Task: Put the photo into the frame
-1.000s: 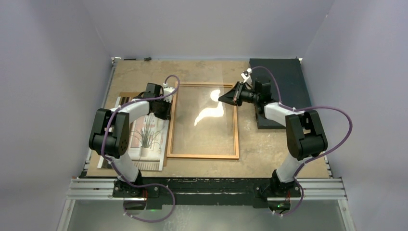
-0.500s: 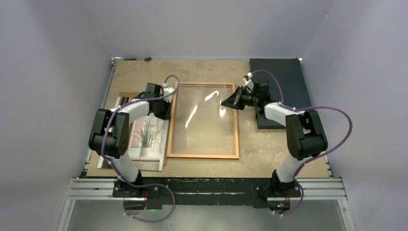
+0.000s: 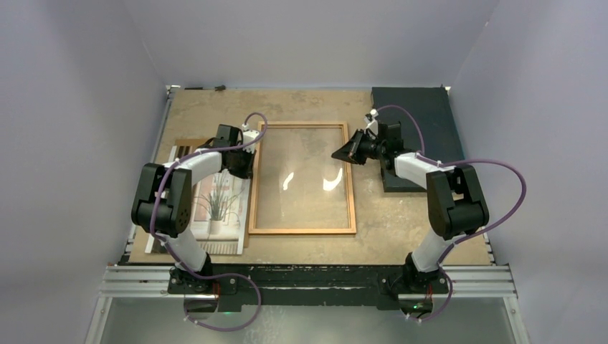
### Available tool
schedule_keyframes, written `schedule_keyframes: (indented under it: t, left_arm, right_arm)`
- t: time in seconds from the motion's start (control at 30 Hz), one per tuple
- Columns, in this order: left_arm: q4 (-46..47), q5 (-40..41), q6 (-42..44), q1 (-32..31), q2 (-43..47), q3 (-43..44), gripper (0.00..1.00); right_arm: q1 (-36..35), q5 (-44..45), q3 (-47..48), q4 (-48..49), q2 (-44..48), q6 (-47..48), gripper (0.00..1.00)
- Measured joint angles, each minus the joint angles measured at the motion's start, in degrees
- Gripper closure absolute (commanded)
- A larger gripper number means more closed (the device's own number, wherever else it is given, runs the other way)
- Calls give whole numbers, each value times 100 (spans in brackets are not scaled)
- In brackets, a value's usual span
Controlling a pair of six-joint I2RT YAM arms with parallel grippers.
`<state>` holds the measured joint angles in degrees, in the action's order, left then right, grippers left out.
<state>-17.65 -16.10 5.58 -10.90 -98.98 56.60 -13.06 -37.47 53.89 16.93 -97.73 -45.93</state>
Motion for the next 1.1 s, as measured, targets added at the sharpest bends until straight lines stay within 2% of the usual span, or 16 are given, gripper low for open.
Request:
schedule_keyframes:
  t: [0.53,0.87,1.1]
  left_arm:
    - [17,2,-2,0,2,-11,100]
    - [13,-35,-2,-9,4,-11,100]
    - [13,-46,-2,-4,4,-11,100]
  right_arm:
    - [0,149,0,-57,2,44,100]
    - [-22,531,195,-632,-13,380,100]
    - [-37,442,302,-682,-15,282,100]
